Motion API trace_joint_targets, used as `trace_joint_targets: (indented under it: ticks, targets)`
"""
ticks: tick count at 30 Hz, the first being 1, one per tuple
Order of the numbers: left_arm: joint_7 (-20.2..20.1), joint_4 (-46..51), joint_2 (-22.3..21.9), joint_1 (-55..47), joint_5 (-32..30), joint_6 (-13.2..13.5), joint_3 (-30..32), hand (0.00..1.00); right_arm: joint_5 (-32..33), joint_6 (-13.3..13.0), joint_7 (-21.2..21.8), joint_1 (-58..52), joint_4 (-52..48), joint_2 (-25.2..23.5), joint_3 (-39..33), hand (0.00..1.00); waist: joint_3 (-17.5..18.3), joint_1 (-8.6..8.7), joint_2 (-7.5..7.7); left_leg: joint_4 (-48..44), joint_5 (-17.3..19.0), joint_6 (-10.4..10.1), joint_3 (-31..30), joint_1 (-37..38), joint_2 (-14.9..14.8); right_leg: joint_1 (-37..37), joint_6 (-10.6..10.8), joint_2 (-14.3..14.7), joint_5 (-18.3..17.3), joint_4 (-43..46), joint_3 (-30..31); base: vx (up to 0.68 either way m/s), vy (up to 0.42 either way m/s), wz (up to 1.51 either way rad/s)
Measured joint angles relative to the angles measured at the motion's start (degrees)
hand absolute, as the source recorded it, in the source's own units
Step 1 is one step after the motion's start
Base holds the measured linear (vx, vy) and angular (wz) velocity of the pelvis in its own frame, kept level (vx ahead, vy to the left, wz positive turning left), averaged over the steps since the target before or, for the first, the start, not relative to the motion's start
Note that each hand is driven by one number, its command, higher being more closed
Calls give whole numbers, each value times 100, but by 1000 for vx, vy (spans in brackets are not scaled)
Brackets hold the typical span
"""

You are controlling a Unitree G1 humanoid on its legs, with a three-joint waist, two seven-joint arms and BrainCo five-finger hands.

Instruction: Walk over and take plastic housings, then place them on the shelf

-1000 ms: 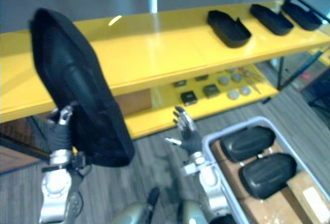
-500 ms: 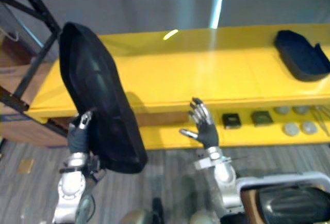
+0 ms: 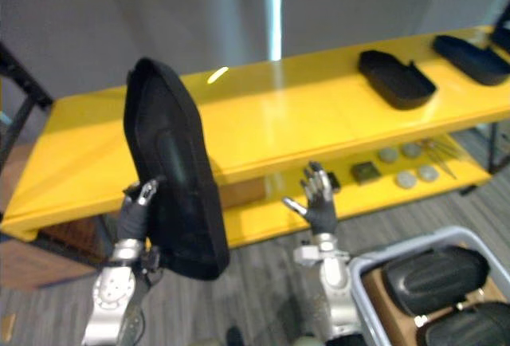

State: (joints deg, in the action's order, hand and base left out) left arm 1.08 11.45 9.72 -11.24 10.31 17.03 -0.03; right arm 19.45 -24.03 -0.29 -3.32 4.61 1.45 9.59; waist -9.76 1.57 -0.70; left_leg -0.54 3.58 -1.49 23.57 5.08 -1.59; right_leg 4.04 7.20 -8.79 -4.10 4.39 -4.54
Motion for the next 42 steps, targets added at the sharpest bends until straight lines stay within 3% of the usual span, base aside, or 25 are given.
trace_joint_targets:
  ticks: [4, 7, 11, 15, 16, 17, 18, 21, 23, 29, 36, 42]
  targets:
    - [160, 96, -18, -3, -4, -67, -7, 100, -81, 0, 60, -157, -199, 90, -101, 0, 9, 207, 10, -291, 117, -53, 275, -137, -199, -73, -78, 125, 210, -206, 12, 24, -10, -43]
    - [530, 27, -168, 17, -11, -250, -11, 100, -228, 10, 245, -422, -296, 289, -208, 0, -13, 288, -24, -1323, 348, -31, 330, -447, -622, -29, -168, 309, 157, -155, 45, 59, -121, -20]
    - [790, -207, -392, 83, -89, -460, 148, 100, -225, 11, 551, -549, -701, 618, -364, 0, -95, 322, -183, -2760, 407, 44, -523, -911, -919, 266, -410, 501, 44, -191, 425, 63, -112, -34]
    - [1060, -207, -363, 201, -241, -535, 150, 100, -217, 26, 585, -509, -801, 749, -372, 0, -50, 320, -265, -1614, 428, -160, -1237, -880, -470, 188, -420, 407, 74, -149, 870, 80, 23, -65]
    - [1166, -207, -361, 269, -236, -578, 151, 100, -219, 35, 624, -523, -801, 776, -345, 0, -53, 302, -315, -1234, 305, -222, -1304, -785, -442, 164, -409, 462, 77, -120, 994, 64, 111, -81]
    - [1295, -207, -354, 353, -235, -654, 154, 100, -224, 40, 647, -541, -809, 848, -278, 0, -44, 277, -463, -885, -23, -218, -1461, -673, -491, 123, -377, 620, 59, -93, 1143, 77, 156, -89]
    - [1371, -255, -298, 440, -238, -726, 165, 100, -224, 72, 646, -559, -756, 829, -231, 0, -30, 251, -466, -849, -36, -348, -1423, -592, -524, 125, -343, 625, 38, -73, 1264, 69, 151, -81]
    - [1699, -286, -109, 869, -273, -1017, 169, 100, -44, 198, 657, -863, -894, 606, 148, 0, -48, 354, -60, -423, -165, -232, -1170, -406, -325, -17, -254, 422, 7, -44, 1214, 38, 94, -31]
    - [2006, -382, -100, 1156, -435, -1229, 232, 100, -27, 302, 690, -1010, -896, 447, 384, 0, -15, 366, 4, -306, -198, -197, -1068, -359, -260, -65, -209, 369, 28, -46, 1067, 59, 59, -18]
    - [2826, -833, -54, 1915, -425, -1683, 487, 100, 1, 541, 960, -1153, -942, 431, 1128, 0, -4, 406, -27, -75, -299, -220, -1052, -296, -271, -103, -193, 365, 38, -79, 910, 13, -8, -2]
    - [3145, -1835, 179, 2697, -165, -2190, 663, 100, 13, 677, 900, -1149, -1074, 614, 1375, 0, 13, 561, -72, 128, -452, -245, -1070, -305, -288, -193, -191, 405, 54, -81, 813, -11, -27, 3]
    - [3470, -2870, 994, 3680, -107, -2563, 1005, 100, 14, 705, 895, -1179, -1079, 751, 1817, 0, 6, 706, -98, 127, -455, -243, -1008, -284, -319, -209, -187, 420, 64, -66, 857, -9, -2, -6]
